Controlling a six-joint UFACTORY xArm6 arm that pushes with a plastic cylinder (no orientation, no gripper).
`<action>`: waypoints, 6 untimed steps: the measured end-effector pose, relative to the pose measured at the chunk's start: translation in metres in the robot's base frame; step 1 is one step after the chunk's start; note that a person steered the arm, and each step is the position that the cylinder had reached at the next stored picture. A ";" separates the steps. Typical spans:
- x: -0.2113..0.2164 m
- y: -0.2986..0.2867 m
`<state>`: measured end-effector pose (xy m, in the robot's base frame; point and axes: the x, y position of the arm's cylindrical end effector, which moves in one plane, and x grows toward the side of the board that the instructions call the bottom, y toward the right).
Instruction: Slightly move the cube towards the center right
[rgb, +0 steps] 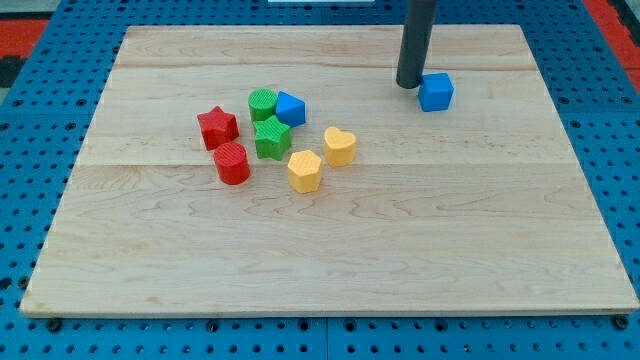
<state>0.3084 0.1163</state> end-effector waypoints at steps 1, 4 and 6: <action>0.016 0.002; -0.030 0.063; -0.022 0.056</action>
